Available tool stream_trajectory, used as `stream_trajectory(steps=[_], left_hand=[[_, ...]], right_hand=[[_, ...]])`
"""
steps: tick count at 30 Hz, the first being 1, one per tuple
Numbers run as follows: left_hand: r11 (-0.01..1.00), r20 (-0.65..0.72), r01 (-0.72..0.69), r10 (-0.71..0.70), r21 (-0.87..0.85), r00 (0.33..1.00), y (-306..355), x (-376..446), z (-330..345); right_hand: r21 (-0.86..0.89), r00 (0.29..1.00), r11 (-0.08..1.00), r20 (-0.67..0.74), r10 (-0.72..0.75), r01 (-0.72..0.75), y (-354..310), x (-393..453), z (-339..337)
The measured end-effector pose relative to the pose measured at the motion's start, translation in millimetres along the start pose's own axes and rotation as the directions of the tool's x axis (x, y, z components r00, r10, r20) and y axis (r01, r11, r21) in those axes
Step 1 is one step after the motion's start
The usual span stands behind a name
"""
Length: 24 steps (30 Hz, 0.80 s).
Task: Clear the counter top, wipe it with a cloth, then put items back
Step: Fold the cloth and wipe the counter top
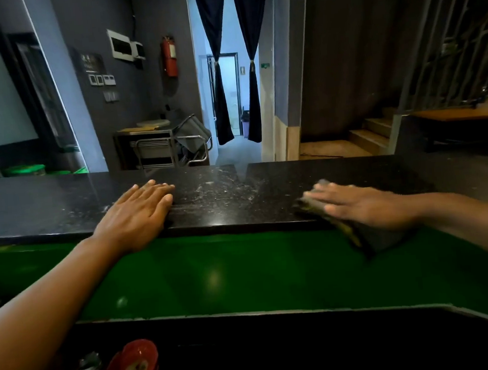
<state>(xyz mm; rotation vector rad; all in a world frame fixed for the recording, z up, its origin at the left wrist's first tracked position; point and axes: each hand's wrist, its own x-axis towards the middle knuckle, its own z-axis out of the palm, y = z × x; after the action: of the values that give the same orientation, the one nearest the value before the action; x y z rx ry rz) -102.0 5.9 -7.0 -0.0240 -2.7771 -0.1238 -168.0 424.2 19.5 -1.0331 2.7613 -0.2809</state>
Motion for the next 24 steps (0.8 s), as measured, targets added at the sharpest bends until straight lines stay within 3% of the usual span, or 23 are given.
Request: stream_trajectory(steps=[4,6,8,11,13,15,17,20,22,24], left_hand=[[1.0,-0.025,-0.028,0.028,0.006,0.999,0.7,2.8,1.7],[0.999,-0.032,-0.034,0.034,-0.007,0.999,0.9,2.3,1.5],[0.999,-0.035,-0.043,0.043,-0.016,0.998,-1.1,2.5,1.5],[0.998,-0.007,-0.057,0.057,-0.034,0.998,-5.1,1.3,1.4],[0.997,-0.009,-0.066,0.066,-0.034,0.998,-8.2,1.6,1.6],[0.997,-0.028,-0.069,0.068,-0.033,0.997,-11.5,1.9,1.7],[0.996,-0.038,-0.083,0.082,-0.034,0.996,-11.2,2.1,4.0],[0.995,-0.041,-0.088,0.086,-0.043,0.995,-9.5,4.4,4.8],[0.995,-0.035,-0.087,0.085,-0.043,0.996,-9.0,4.0,4.9],[0.996,-0.036,-0.085,0.084,-0.033,0.996,-7.9,3.1,5.2]], right_hand=[[-0.006,0.928,0.93,-0.066,0.366,-0.367,39.1,20.0,-14.7],[-0.033,0.9,0.903,-0.106,0.423,-0.429,23.8,50.3,-13.2],[-0.038,0.932,0.936,-0.112,0.343,-0.349,-11.1,73.4,-6.3],[-0.071,0.992,0.991,-0.065,0.113,-0.117,-56.2,77.5,10.3],[-0.067,0.999,0.998,-0.043,-0.014,0.011,-60.1,54.4,17.6],[-0.057,0.999,0.998,-0.036,-0.034,0.032,-44.1,28.4,16.2],[-0.002,0.991,0.993,-0.066,0.117,-0.118,-14.9,5.8,8.4],[0.027,0.91,0.916,-0.112,0.4,-0.4,24.7,-0.8,-0.3],[0.011,0.852,0.862,-0.142,0.503,-0.507,31.5,18.1,-4.4],[-0.004,0.836,0.85,-0.185,0.517,-0.527,12.4,42.9,-4.0]])
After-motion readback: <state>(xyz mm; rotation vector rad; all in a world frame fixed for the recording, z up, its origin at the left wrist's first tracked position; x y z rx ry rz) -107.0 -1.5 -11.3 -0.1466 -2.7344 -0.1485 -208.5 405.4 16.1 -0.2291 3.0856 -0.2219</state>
